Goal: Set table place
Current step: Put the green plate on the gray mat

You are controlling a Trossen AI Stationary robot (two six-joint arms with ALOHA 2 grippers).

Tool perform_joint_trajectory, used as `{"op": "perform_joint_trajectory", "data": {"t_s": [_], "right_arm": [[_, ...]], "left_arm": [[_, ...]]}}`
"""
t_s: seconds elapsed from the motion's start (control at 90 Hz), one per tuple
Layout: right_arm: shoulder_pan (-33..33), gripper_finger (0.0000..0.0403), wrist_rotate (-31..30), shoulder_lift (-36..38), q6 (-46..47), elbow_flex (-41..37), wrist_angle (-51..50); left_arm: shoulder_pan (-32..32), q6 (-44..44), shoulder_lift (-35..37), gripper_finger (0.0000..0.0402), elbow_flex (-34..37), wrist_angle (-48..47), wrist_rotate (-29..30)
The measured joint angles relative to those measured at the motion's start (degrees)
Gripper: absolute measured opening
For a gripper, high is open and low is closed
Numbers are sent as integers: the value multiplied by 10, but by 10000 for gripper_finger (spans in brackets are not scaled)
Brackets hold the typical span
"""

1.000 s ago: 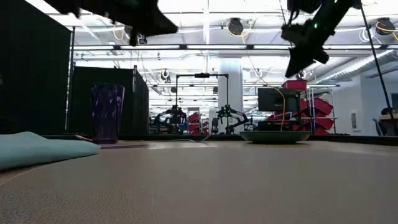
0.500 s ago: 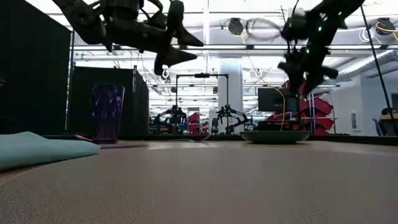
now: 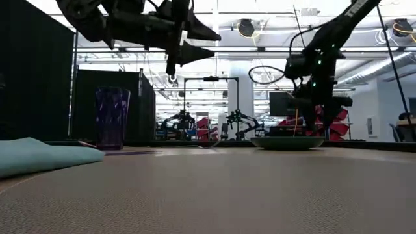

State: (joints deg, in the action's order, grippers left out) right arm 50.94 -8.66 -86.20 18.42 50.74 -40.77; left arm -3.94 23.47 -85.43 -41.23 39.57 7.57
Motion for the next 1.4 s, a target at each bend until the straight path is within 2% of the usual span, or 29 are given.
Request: {"op": "perform_joint_trajectory", "data": {"t_s": [0.233, 0.367, 0.5, 0.622, 0.678, 0.756, 0.8, 0.933, 1.122, 1.289, 1.4], "right_arm": [[0, 263, 31, -44, -8, 0, 10], [-4, 262, 45, -62, -14, 0, 14], [-10, 236, 46, -75, -16, 0, 21], [-17, 180, 43, -77, -20, 1, 34], [-19, 135, 48, -77, -23, 1, 36], [-22, 47, 56, -76, -25, 2, 44], [-24, 22, 63, -75, -28, 4, 57], [-30, 5, 77, -71, -30, 18, 34], [-72, 0, 74, -37, -42, 91, -67], [-130, 1, 67, 13, -37, 160, -171], [-186, 1, 68, 61, -5, 176, -255]], "left_arm": [[26, -4, 0, 190, 0, -1, 1], [32, -4, 0, 190, 0, -34, 2], [37, -4, 0, 190, 0, -48, 2], [37, -4, 0, 190, 0, -56, 2], [36, -4, 0, 190, 0, -61, 2], [37, -3, 0, 190, 0, -62, 2], [38, -2, 0, 190, 0, -62, 2], [38, 2, 0, 190, 0, -64, 2], [38, 3, 0, 190, 0, -63, 2], [47, 17, 0, 190, 0, -63, 3], [70, -4, 0, 190, 0, -63, 4]]}}
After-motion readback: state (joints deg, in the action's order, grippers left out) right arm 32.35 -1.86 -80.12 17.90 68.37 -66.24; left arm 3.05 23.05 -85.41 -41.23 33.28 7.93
